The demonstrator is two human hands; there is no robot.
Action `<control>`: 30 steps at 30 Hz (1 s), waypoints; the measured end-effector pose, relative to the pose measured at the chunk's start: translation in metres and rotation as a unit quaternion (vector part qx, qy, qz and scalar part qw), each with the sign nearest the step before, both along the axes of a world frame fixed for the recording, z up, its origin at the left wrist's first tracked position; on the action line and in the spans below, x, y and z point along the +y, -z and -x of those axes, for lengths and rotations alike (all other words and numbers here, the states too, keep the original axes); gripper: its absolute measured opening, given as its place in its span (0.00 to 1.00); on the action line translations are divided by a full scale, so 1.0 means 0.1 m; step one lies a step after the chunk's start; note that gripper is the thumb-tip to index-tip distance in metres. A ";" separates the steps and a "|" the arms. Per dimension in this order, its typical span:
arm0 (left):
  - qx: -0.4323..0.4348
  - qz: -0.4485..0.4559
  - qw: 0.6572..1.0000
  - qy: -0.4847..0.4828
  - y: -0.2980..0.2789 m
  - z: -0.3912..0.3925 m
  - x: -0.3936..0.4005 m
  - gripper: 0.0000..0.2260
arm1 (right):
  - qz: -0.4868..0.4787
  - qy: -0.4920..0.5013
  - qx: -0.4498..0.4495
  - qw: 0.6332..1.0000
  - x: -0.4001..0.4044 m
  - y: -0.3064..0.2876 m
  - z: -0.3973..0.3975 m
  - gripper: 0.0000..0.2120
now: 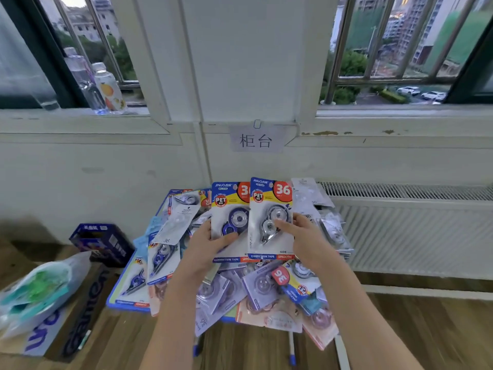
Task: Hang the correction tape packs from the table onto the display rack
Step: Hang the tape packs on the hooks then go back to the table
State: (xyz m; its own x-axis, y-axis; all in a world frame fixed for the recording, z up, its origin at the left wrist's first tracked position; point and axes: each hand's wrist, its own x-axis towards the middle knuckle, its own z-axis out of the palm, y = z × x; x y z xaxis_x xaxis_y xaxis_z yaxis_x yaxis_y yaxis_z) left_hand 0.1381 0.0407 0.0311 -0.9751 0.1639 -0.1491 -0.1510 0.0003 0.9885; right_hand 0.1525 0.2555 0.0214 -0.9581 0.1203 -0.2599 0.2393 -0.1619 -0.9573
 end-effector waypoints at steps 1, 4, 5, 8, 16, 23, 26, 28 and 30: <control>0.008 -0.007 1.000 -0.001 -0.06 -0.01 -0.02 0.14 | 0.002 -0.001 0.012 1.000 -0.03 -0.07 -0.04 0.12; 0.012 -0.055 0.998 0.007 -0.24 -0.05 -0.08 0.11 | 0.025 0.021 0.051 0.998 -0.10 -0.25 -0.19 0.12; 0.014 -0.073 0.997 0.013 -0.29 -0.06 -0.10 0.10 | 0.019 0.029 0.065 0.997 -0.12 -0.32 -0.28 0.13; 0.026 -0.098 0.994 0.027 -0.41 -0.13 -0.14 0.10 | -0.008 0.076 0.105 0.992 -0.18 -0.48 -0.59 0.13; 0.040 -0.101 0.978 0.178 -0.56 -0.49 0.31 0.11 | -0.046 0.274 0.134 0.951 -0.10 -0.73 -1.67 0.09; 0.051 -0.144 0.920 0.362 -0.82 -1.35 1.18 0.12 | -0.053 0.434 0.184 0.880 0.18 -1.04 -3.10 0.14; 0.027 -0.149 0.888 0.434 -0.90 -1.91 1.55 0.23 | -0.054 0.496 0.208 0.841 0.20 -1.13 -3.84 0.13; 0.005 -0.156 0.866 0.476 -0.94 -2.36 1.76 0.24 | -0.072 0.538 0.209 0.813 0.20 -1.17 -4.36 0.15; -0.015 -0.161 0.845 0.509 -0.96 -2.88 1.94 0.22 | -0.079 0.582 0.205 0.783 0.20 -1.17 -4.93 0.18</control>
State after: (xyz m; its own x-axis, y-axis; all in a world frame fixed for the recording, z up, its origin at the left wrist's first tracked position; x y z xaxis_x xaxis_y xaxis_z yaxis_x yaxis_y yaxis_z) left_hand 0.4260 0.2349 0.1266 -0.3002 0.9530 0.0413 -0.2601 -0.1234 0.9577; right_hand 0.6451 0.2757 0.1389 -0.1755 0.9734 0.1470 -0.3147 0.0860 -0.9453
